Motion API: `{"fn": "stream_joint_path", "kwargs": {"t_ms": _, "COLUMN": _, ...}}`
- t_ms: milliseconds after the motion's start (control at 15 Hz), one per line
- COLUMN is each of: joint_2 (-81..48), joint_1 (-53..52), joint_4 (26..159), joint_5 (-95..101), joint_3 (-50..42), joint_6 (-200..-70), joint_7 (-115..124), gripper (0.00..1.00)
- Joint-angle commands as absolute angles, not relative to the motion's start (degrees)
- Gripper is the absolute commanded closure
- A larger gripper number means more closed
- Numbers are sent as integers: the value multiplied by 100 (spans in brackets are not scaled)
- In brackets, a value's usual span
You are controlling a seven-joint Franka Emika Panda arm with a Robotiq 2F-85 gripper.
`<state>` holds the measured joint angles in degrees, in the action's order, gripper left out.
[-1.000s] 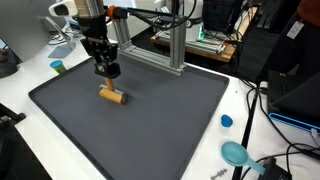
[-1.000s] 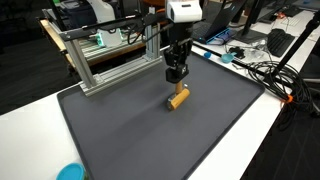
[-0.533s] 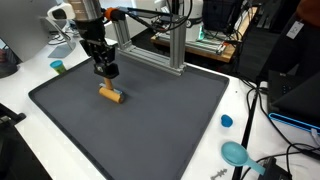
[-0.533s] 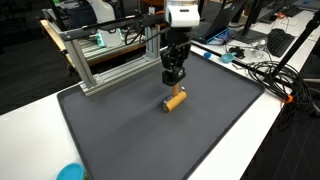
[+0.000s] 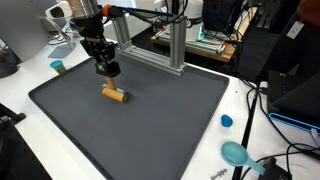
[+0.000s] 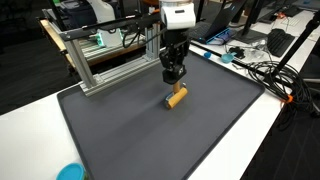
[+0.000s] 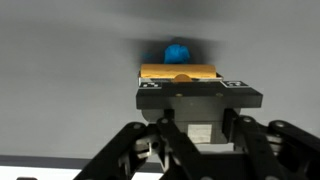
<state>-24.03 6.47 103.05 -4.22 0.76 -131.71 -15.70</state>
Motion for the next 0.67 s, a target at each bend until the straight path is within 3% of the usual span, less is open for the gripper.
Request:
{"fn": "stream_joint_path", "kwargs": {"t_ms": 0, "joint_2": -2155, "joint_1": 770, "joint_4": 10440, "joint_5": -657, "joint_3": 151, "joint_6": -12886, "joint_7": -1770, "gripper": 78}}
{"fn": "stream_joint_path", "kwargs": {"t_ms": 600, "joint_2": -2338, "joint_1": 648, "joint_4": 10479, "joint_5": -320, "joint_3": -36, "joint_6": -12783, "joint_7": -1482, "gripper": 78}}
